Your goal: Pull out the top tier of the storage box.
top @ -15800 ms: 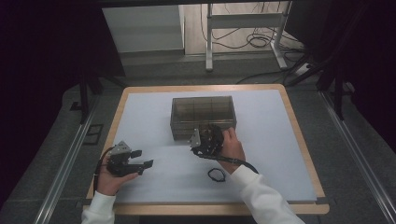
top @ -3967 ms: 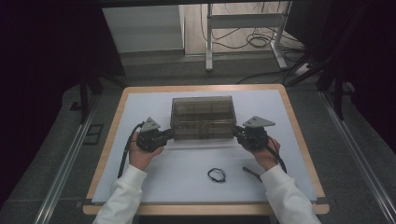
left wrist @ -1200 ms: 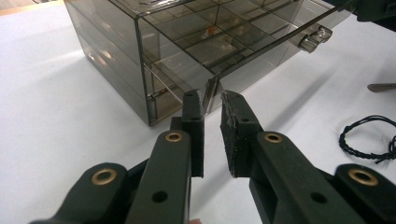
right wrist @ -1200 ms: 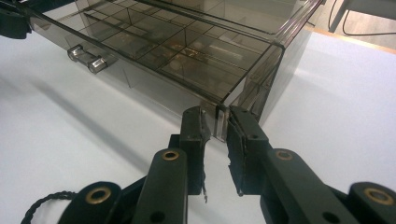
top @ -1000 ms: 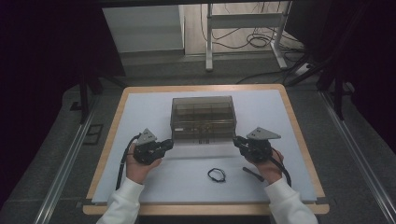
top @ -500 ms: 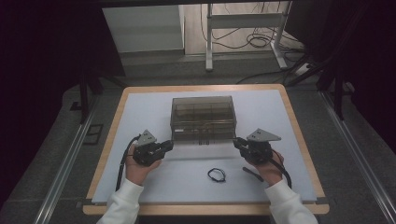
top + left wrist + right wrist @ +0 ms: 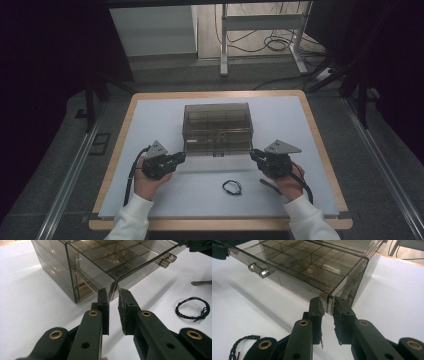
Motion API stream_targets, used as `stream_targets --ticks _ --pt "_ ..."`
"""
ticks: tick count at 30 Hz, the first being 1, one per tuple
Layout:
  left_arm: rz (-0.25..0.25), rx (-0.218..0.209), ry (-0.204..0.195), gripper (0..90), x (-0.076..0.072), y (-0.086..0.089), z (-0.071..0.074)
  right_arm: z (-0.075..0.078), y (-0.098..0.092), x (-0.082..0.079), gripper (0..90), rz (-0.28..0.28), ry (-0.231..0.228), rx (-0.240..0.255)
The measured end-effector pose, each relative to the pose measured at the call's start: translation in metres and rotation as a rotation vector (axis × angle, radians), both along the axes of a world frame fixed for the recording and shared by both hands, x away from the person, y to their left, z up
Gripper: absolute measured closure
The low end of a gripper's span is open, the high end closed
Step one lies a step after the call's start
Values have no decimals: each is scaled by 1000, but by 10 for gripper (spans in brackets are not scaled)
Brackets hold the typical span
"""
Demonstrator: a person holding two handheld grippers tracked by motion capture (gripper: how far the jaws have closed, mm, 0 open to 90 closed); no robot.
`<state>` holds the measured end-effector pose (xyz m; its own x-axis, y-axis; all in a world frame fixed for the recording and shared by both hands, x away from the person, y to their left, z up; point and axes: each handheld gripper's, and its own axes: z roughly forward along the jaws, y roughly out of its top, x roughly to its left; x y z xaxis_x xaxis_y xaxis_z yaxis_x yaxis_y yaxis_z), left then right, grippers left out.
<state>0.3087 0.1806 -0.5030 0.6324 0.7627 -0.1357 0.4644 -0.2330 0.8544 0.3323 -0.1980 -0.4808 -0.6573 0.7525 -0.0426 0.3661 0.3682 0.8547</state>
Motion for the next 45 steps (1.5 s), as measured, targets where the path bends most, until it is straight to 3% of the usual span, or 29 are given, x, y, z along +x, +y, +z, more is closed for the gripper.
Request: stream_targets --ticks 29,34,36,45 --pt "-15 -19 1 791 -3 2 -2 -4 -1 -3 765 12 7 -11" --pt "0 -29 2 580 -1 7 -5 -2 -4 -3 635 -1 -9 -3" --pt "-5 -25 1 548 -1 10 -6 -1 -8 -3 612 -3 -7 21" --pt "-18 -15 13 422 -3 12 -7 2 -15 -5 509 7 16 43"
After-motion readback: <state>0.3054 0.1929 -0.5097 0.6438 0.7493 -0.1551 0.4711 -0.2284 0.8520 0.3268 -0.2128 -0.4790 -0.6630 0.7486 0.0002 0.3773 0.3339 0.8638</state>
